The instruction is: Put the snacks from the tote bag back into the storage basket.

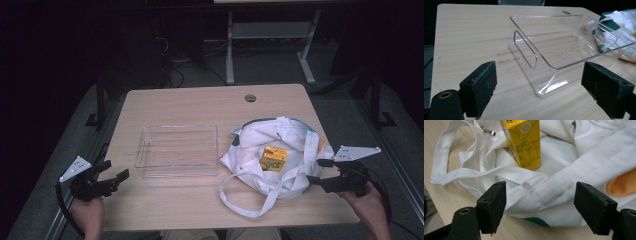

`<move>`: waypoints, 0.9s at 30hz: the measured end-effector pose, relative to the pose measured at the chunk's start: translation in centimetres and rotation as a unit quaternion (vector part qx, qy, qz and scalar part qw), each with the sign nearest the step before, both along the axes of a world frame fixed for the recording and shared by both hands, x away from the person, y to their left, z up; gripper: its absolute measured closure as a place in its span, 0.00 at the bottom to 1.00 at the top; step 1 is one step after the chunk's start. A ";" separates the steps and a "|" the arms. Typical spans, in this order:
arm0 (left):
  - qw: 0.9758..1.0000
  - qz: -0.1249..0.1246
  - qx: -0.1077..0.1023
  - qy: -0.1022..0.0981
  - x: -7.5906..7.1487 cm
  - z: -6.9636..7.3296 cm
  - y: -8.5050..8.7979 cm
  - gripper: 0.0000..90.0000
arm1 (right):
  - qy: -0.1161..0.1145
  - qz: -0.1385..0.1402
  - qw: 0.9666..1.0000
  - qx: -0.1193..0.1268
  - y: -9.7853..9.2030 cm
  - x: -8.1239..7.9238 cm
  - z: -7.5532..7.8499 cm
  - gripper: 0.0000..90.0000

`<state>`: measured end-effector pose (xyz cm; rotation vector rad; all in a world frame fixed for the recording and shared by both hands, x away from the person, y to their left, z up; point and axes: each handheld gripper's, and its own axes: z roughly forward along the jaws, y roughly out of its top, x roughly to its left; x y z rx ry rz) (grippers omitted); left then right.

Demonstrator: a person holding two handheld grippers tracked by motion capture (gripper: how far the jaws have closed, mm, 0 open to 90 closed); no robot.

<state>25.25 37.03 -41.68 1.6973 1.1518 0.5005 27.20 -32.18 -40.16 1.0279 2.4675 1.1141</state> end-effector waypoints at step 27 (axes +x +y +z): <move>1.000 0.007 -0.009 0.000 -0.3 0.0 0.3 0.14 | 0.050 0.071 0.994 -0.068 3.8 2.8 3.7 0.21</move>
